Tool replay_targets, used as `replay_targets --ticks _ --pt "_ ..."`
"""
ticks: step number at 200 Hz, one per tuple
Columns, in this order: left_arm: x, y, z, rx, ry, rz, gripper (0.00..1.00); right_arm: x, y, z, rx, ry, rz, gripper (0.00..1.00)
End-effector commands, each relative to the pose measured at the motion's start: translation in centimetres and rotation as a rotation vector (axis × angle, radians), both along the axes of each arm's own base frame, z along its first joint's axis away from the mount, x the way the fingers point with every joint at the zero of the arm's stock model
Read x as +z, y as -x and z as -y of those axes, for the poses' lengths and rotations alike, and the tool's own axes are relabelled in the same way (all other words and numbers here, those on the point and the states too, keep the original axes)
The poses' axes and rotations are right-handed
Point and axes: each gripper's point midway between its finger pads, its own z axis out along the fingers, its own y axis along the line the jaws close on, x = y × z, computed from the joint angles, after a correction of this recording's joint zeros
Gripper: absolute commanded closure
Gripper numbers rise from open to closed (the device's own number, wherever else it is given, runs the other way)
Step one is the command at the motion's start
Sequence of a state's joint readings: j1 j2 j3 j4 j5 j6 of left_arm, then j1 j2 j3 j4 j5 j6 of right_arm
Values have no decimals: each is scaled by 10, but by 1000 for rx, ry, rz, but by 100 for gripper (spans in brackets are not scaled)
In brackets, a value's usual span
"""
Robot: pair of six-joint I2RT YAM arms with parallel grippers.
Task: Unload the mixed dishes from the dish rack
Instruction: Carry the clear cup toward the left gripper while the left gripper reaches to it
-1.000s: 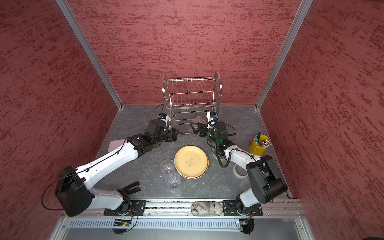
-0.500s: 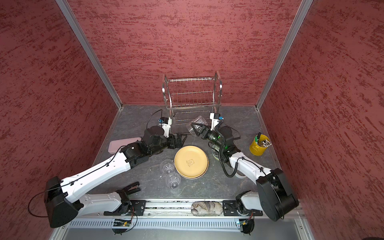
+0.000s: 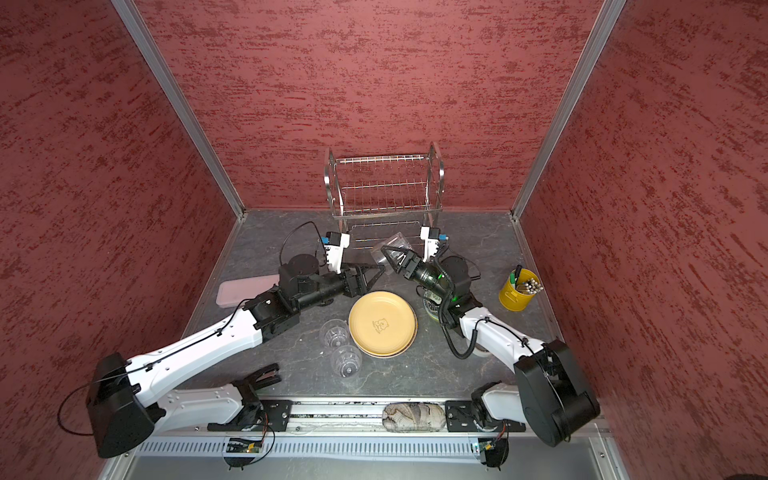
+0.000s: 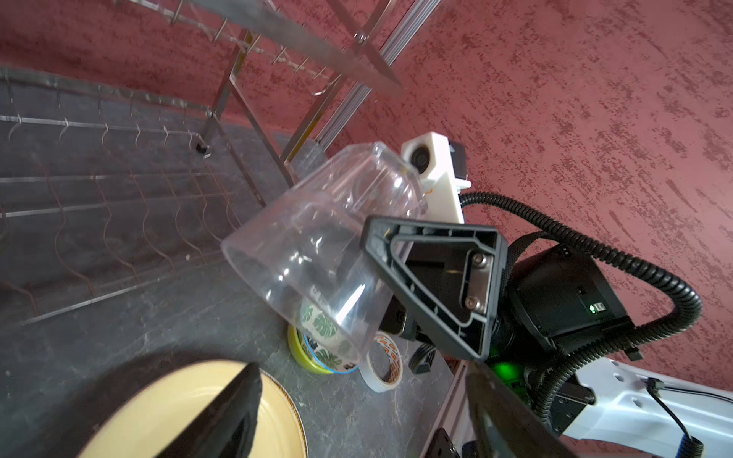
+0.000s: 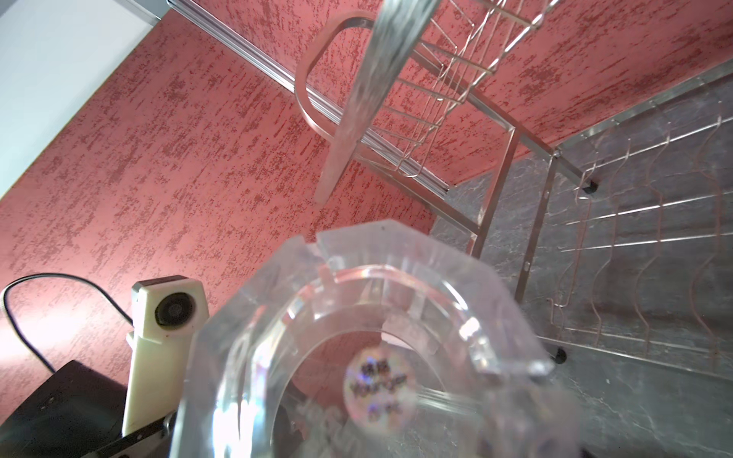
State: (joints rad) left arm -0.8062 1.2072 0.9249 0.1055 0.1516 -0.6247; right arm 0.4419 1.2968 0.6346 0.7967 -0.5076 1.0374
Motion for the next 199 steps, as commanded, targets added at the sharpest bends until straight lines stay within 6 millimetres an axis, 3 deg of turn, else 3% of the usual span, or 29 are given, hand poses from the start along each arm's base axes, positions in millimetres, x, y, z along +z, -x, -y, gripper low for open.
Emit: replay_targets --ticks 1,50,179,199 --pt "19 -2 10 -47 76 34 27 32 16 0 40 -91 73 69" --pt "25 -6 18 -74 123 38 48 43 23 3 52 -138 82 69" --pt "37 -12 32 -118 159 39 85 39 24 1 59 -151 67 70" --pt "38 -13 30 -111 159 37 90 38 24 1 53 -153 67 64"
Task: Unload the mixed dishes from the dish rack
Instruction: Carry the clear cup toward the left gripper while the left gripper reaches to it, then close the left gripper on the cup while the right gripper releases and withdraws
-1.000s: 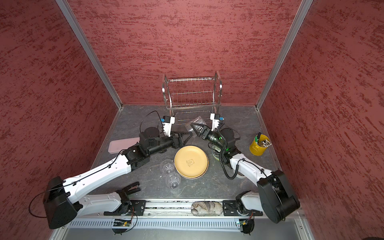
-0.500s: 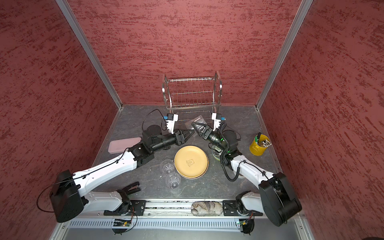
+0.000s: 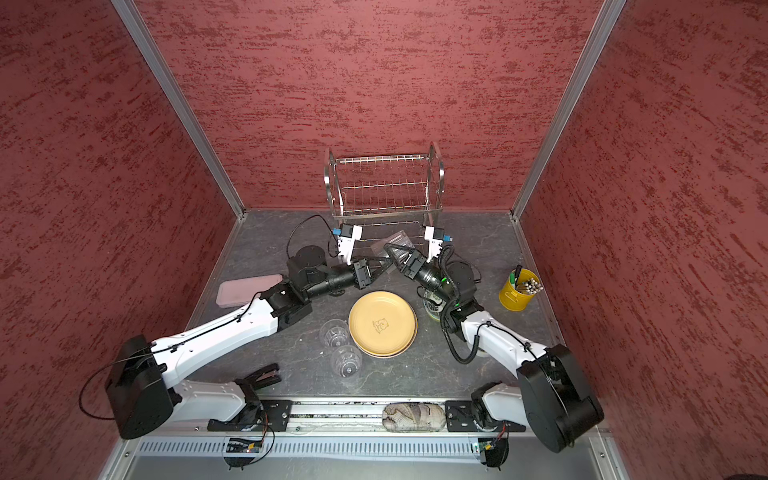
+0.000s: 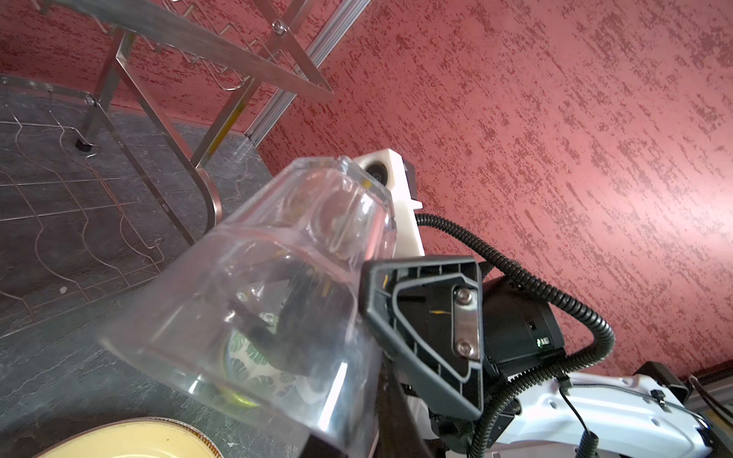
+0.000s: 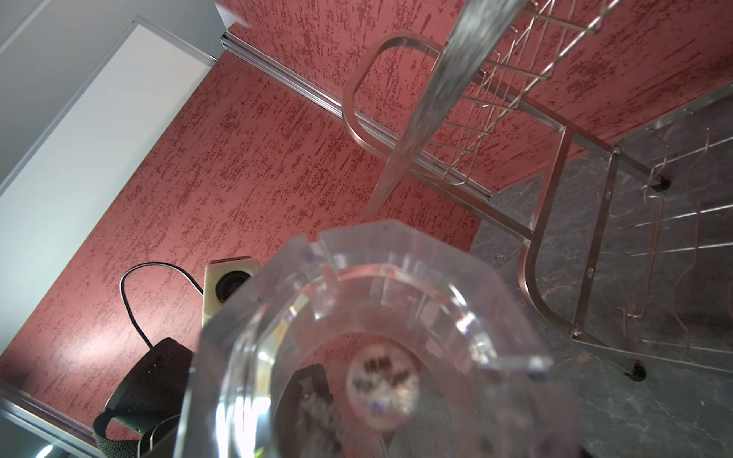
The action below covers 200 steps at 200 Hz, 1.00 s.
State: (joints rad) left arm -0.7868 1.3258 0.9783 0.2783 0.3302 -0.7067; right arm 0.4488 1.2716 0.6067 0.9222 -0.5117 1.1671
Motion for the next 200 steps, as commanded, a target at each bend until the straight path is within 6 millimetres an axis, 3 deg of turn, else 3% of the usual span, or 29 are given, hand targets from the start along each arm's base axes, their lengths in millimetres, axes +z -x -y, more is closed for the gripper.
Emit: replay_targets --ticks 1,10,32,44,48,130,200 --pt "18 -10 -3 40 29 43 90 14 11 -1 15 -31 63 64" --pt "18 -10 -3 44 28 40 92 14 11 0 11 -32 61 57" --pt "17 -11 -3 44 26 38 100 13 9 2 -3 -36 55 22" --pt "16 -11 -3 47 23 38 100 13 9 2 -8 -38 55 12" --pt "16 -11 -3 47 21 37 100 14 9 3 -11 -39 58 2" --pt "12 -9 -2 35 0 17 100 15 9 7 -41 -38 72 1" --pt "-2 -3 -17 65 -73 -18 100 21 5 17 -126 20 109 1"
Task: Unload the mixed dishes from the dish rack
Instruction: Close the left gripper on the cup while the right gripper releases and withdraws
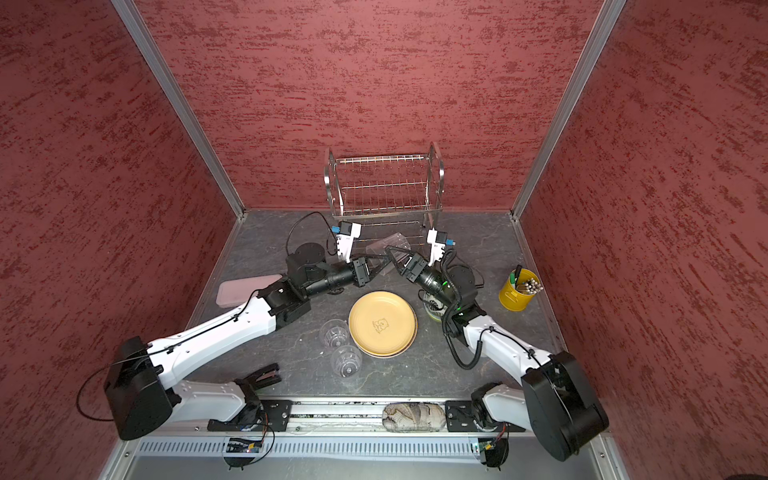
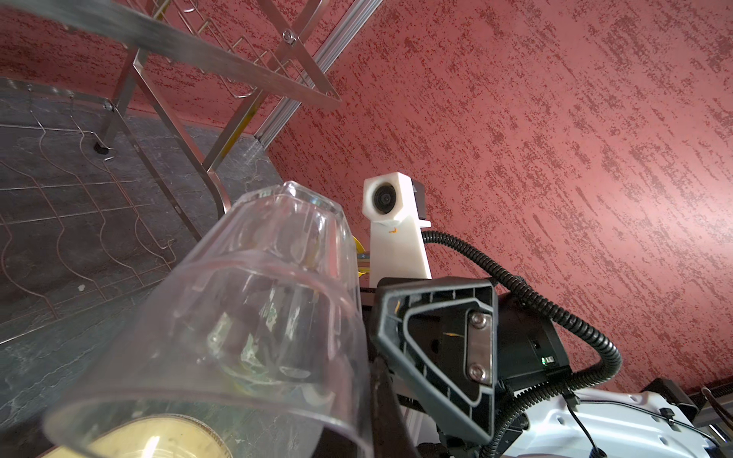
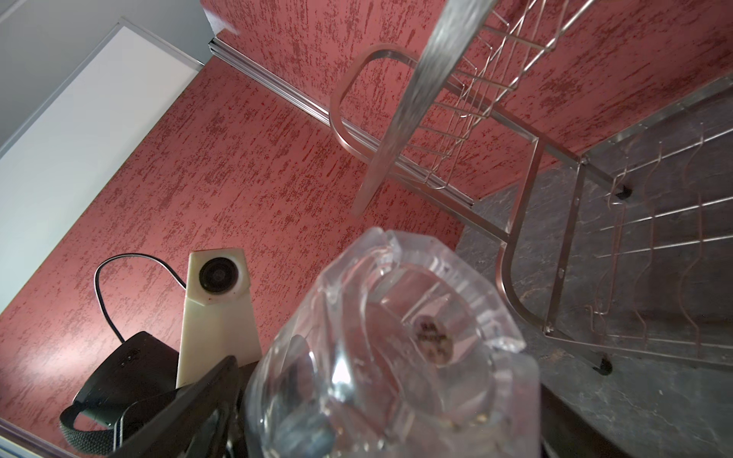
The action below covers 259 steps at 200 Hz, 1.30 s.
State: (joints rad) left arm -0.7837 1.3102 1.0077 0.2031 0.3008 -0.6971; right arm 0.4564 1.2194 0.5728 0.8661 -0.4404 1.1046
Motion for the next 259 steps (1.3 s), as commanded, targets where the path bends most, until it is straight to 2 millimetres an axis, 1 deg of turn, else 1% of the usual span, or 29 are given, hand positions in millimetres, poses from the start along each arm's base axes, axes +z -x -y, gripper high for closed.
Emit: replay_targets --ticks 1,26,47,94,137,164,195,215,237,259 --pt "-5 0 -11 34 -46 -7 100 28 5 8 -50 -13 102 1" --pt "-11 3 -18 45 -99 -28 100 27 2 12 -81 12 105 1" --pt "-13 9 -29 60 -143 -35 100 29 2 15 -109 36 116 1" --pt "-17 21 -66 134 -250 -40 100 23 0 26 -183 115 118 1" --pt "-25 29 -102 213 -360 -71 100 12 -3 28 -202 161 93 1" --pt "-42 28 -128 279 -459 -145 100 9 -3 28 -206 174 87 1" --pt "-60 28 -150 319 -562 -223 100 8 -2 31 -222 197 94 1" --pt "-71 25 -162 342 -626 -281 100 4 -3 34 -237 218 87 1" --pt "-83 19 -170 351 -676 -347 100 -2 -2 36 -246 233 80 1" --pt "-93 14 -170 335 -721 -398 100 -6 -1 39 -261 248 74 1"
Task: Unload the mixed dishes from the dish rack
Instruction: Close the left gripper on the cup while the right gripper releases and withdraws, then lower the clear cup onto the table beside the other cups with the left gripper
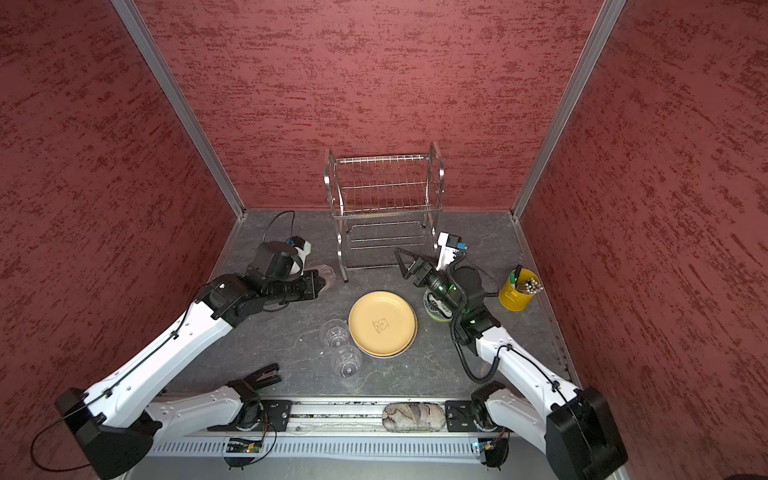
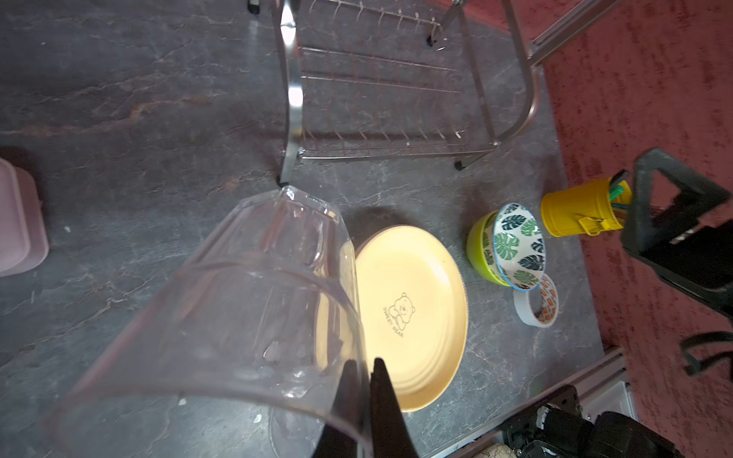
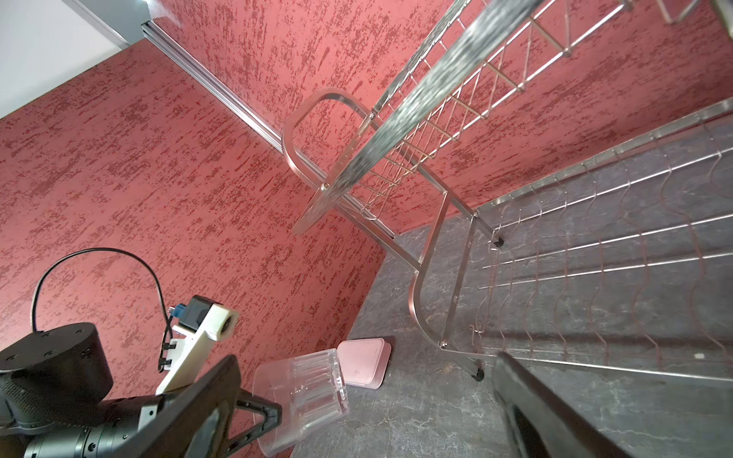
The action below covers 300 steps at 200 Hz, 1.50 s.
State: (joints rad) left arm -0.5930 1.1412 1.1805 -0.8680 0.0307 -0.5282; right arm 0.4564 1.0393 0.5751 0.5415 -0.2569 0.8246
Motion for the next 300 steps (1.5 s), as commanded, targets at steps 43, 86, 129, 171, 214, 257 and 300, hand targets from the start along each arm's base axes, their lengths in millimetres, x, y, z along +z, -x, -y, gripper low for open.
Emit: replay_targets --ticks 43,86,129,171,214,257,300 --pt "-35 -8 -1 -37 -130 -171 100 -6 4 17 -87 57 10 1" --pt "-54 -14 2 -57 -183 -249 100 -21 7 29 -145 121 -11 1" --pt "-71 -20 5 -84 -238 -322 100 -34 14 43 -195 162 -17 1" --pt "-86 -27 14 -118 -267 -384 100 -47 18 55 -243 207 -33 1" --pt "-103 -32 19 -146 -303 -435 100 -55 22 63 -274 236 -39 1" --pt "-115 -34 19 -161 -341 -469 100 -60 25 67 -288 248 -43 1" --pt "-126 -33 22 -182 -368 -500 100 -65 25 69 -294 254 -54 1"
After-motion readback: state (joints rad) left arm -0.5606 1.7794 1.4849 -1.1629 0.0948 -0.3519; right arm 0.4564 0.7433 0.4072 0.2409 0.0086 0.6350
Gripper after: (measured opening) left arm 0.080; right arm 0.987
